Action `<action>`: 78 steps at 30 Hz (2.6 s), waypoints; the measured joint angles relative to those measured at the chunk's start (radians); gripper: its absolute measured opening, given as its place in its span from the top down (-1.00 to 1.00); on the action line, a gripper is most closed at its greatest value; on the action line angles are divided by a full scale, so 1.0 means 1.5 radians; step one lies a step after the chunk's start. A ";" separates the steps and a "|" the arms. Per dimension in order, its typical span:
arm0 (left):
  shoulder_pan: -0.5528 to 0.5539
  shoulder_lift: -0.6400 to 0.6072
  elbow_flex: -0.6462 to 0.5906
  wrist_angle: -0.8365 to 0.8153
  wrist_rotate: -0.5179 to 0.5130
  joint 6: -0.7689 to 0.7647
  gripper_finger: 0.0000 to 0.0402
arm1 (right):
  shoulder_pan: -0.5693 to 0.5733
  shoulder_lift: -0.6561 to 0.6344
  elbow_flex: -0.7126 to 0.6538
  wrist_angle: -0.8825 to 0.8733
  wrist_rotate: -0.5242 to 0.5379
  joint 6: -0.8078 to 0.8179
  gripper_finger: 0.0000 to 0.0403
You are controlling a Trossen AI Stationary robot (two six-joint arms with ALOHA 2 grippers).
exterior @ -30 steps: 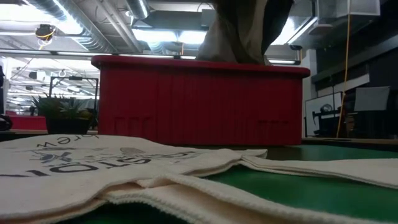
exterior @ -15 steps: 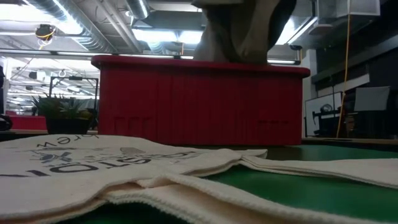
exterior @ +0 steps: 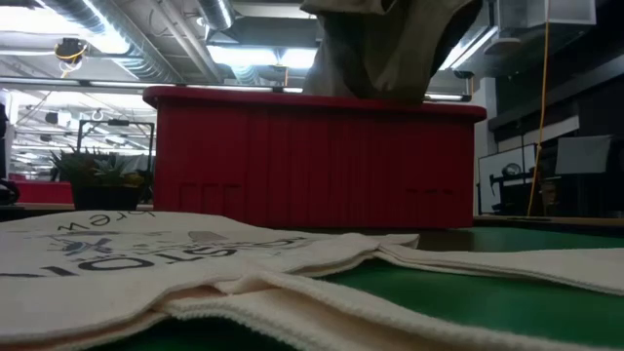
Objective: Fold Laundry from Bin
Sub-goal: Fold the beige shorts
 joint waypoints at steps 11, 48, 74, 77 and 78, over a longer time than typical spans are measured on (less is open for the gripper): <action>0.001 0.000 0.000 -0.011 0.066 -0.001 0.24 | 0.000 0.025 0.000 -0.005 -0.027 0.000 1.00; 0.007 0.000 -0.001 -0.146 0.062 -0.040 0.99 | 0.000 0.057 -0.001 -0.002 -0.060 0.060 0.44; 0.014 0.000 -0.001 -0.145 0.052 -0.040 1.00 | 0.000 0.027 0.095 -0.434 0.164 0.152 -0.09; 0.016 0.000 -0.001 -0.145 0.049 -0.039 1.00 | 0.019 0.023 0.083 -0.470 0.163 0.204 -0.09; 0.017 0.000 -0.001 -0.145 0.049 -0.039 1.00 | 0.031 0.015 0.072 -0.462 0.165 0.217 -0.09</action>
